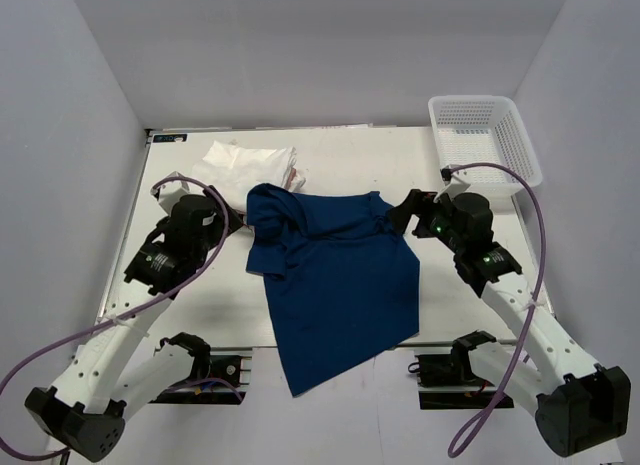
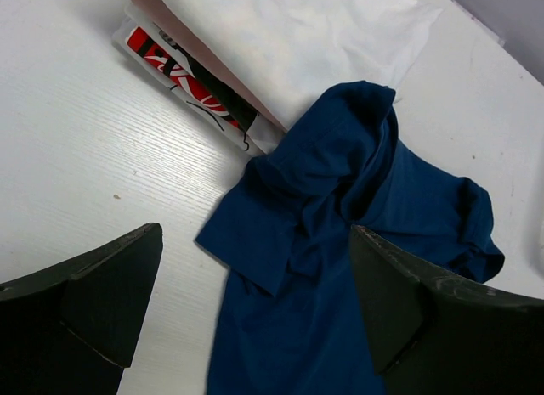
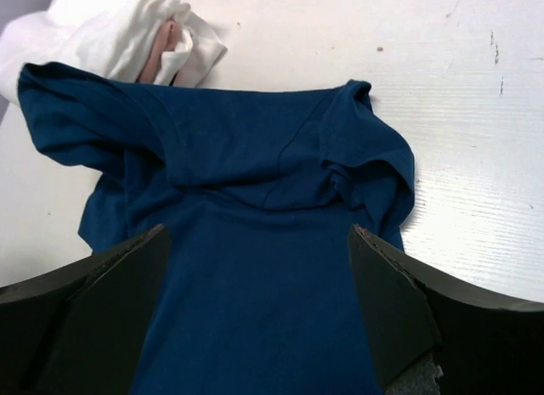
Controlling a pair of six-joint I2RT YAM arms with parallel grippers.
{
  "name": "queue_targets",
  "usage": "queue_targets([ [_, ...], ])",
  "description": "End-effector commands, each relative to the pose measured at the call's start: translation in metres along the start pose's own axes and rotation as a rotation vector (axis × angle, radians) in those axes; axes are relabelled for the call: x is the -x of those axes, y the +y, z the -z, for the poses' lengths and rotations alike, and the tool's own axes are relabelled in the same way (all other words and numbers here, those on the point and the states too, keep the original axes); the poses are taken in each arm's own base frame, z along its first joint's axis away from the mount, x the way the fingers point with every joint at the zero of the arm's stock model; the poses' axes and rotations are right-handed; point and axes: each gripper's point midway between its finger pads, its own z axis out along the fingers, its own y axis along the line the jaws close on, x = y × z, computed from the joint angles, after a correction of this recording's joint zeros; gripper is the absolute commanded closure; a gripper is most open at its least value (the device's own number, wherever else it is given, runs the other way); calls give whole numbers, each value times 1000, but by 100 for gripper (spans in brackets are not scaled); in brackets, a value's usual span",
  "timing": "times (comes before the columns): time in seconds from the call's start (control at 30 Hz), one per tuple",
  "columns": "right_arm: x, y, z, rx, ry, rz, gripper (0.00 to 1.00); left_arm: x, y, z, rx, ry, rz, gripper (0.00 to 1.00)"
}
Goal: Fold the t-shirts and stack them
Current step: Put the neatly folded tshirt into the corner of the board with the left arm
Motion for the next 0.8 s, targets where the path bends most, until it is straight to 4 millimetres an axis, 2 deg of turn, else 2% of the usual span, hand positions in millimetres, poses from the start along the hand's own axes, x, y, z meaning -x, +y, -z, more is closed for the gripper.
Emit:
queue_targets([
  [0.0,24,11,-2,31,-42,41,10,15,-8,1,-12,-44,6,0],
  [0.1,20,30,-5,154,-28,74,10,26,-14,-2,-9,-81,9,0],
  [0.13,23,39,-14,205,-43,79,10,27,-17,-5,-14,-86,-1,0],
  [0.17,16,56,-12,308,-1,84,10,35,-22,-3,-16,-103,8,0],
  [0.2,19,66,-20,343,19,77,10,39,-27,-4,-25,-112,14,0],
  [0.27,-14,70,-46,369,156,59,10,42,-41,-9,-66,-107,-2,0],
  [0.3,-9,83,-51,393,162,69,10,42,-43,-13,-70,-105,3,0],
  [0.33,-21,92,-56,415,202,75,10,41,-47,-15,-81,-96,3,0],
  [0.37,-48,91,-77,406,280,67,10,41,-52,-19,-89,-91,-8,0],
  [0.43,-47,104,-94,423,283,79,10,37,-54,-26,-81,-82,-14,0],
  [0.47,-76,106,-115,406,362,78,10,36,-56,-30,-79,-81,-24,0],
  [0.5,-84,111,-122,406,386,85,10,35,-58,-34,-73,-74,-29,0],
  [0.53,-93,108,-138,381,408,91,10,28,-60,-44,-60,-47,-57,0],
  [0.57,-108,115,-148,382,452,97,10,22,-61,-50,-55,-24,-68,0],
  [0.6,-112,119,-152,390,467,90,10,24,-61,-55,-44,-23,-75,0],
  [0.63,-128,121,-167,392,504,90,10,19,-63,-63,-23,-1,-91,0],
  [0.67,-129,129,-169,431,522,81,10,17,-65,-71,-12,10,-123,0],
  [0.7,-144,124,-171,420,560,74,10,17,-65,-71,-12,10,-123,0],
  [0.77,-158,120,-179,406,583,70,10,13,-73,-80,-28,33,-164,0],
])
